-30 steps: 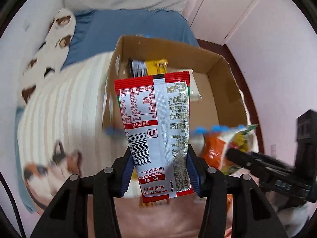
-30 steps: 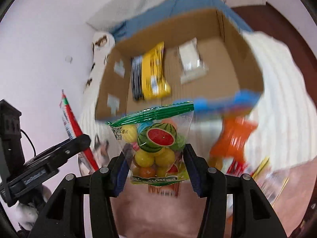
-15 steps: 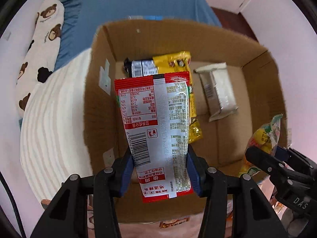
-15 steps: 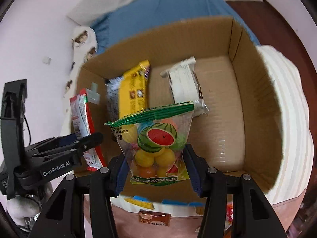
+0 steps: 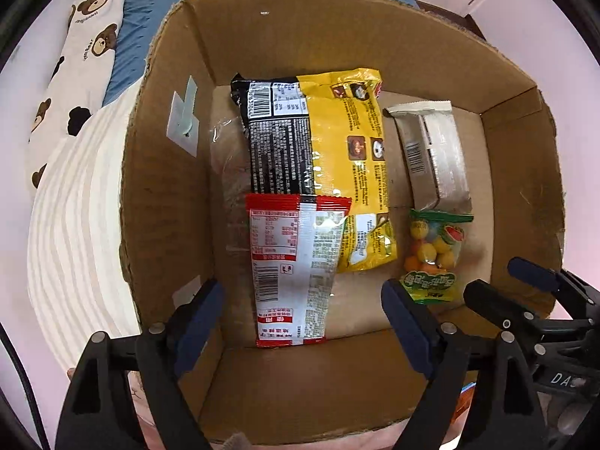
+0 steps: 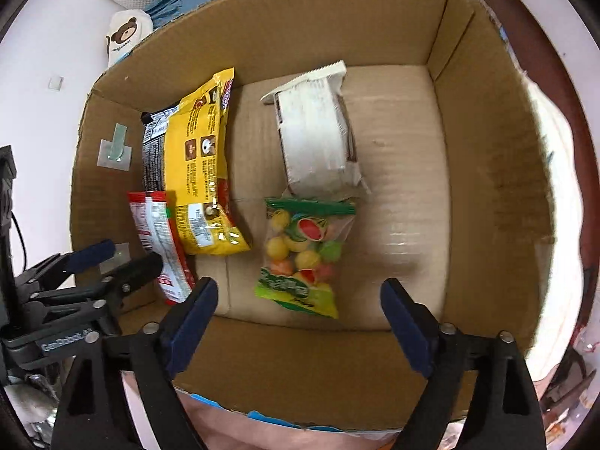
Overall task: Organize snacks
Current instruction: 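Carry both packets into the box and open both tools, then withdraw both tools from the box toward the remaining snacks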
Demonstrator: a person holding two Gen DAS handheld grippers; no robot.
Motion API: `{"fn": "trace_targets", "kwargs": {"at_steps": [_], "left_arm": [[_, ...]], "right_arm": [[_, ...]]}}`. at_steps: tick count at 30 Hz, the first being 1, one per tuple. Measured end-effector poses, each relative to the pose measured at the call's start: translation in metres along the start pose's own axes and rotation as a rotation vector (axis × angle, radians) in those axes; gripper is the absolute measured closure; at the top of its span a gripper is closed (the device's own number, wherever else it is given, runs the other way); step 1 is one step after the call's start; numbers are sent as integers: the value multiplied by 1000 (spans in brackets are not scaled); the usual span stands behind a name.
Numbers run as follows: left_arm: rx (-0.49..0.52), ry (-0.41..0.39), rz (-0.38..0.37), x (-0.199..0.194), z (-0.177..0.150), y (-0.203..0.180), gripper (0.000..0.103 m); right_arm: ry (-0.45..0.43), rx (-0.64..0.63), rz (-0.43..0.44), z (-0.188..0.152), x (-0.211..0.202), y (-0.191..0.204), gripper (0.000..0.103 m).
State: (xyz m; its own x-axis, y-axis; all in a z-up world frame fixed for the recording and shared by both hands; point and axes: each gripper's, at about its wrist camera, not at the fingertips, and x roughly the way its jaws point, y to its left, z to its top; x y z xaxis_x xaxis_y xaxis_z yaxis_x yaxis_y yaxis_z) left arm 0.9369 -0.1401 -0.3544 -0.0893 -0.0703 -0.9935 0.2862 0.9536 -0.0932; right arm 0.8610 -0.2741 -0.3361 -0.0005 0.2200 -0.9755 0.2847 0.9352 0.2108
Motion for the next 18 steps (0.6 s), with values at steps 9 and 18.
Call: {"fn": "trace_targets", "kwargs": {"at_steps": [9, 18], "left_arm": [[-23, -159, 5, -37, -30, -3, 17], [-39, -309, 14, -73, -79, -3, 17]], "right_arm": [[-120, -50, -100, -20, -23, 5, 10], [-237, -93, -126, -60, -51, 13, 10]]}}
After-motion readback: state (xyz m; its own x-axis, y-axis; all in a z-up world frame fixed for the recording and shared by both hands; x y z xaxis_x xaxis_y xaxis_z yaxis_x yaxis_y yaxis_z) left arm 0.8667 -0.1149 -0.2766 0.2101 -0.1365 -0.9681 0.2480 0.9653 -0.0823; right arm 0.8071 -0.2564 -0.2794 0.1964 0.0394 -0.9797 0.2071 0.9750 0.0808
